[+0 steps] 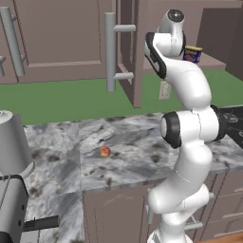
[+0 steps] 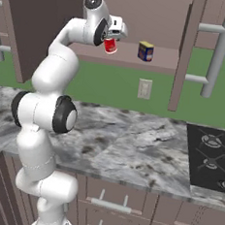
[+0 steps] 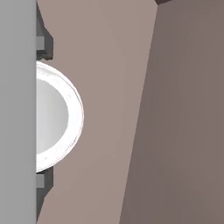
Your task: Restock the canned food cabinet by taking the new fresh canned food from the counter and placing it in the cabinet. Then, take the old canned food from the cabinet and place it on the counter.
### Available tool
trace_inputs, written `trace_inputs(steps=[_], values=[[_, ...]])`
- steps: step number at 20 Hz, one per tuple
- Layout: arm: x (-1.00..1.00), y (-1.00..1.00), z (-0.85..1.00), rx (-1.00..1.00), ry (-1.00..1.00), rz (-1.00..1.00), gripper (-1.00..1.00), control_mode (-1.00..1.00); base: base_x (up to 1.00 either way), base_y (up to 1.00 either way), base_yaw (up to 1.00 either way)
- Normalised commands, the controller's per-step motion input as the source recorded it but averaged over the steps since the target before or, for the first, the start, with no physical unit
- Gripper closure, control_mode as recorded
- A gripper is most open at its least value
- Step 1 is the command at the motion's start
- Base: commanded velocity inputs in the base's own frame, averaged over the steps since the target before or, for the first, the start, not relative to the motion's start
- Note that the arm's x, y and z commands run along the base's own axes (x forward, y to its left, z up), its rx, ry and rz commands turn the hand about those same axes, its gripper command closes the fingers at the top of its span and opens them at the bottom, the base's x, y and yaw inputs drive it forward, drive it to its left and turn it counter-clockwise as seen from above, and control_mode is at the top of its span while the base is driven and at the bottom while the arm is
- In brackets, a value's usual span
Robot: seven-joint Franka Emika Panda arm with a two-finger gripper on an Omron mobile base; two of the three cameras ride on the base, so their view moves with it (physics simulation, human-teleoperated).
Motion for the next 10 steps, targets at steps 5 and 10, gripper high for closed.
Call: trace_inputs(steps=[5,10], values=[[0.5,0.0,0.0,0.0,-0.1,0.0,-1.0,-1.0,0.0,0.0,0.0],[0.23,0.0,0.0,0.0,-0.17,0.0,-1.0,-1.0,0.0,0.0,0.0]])
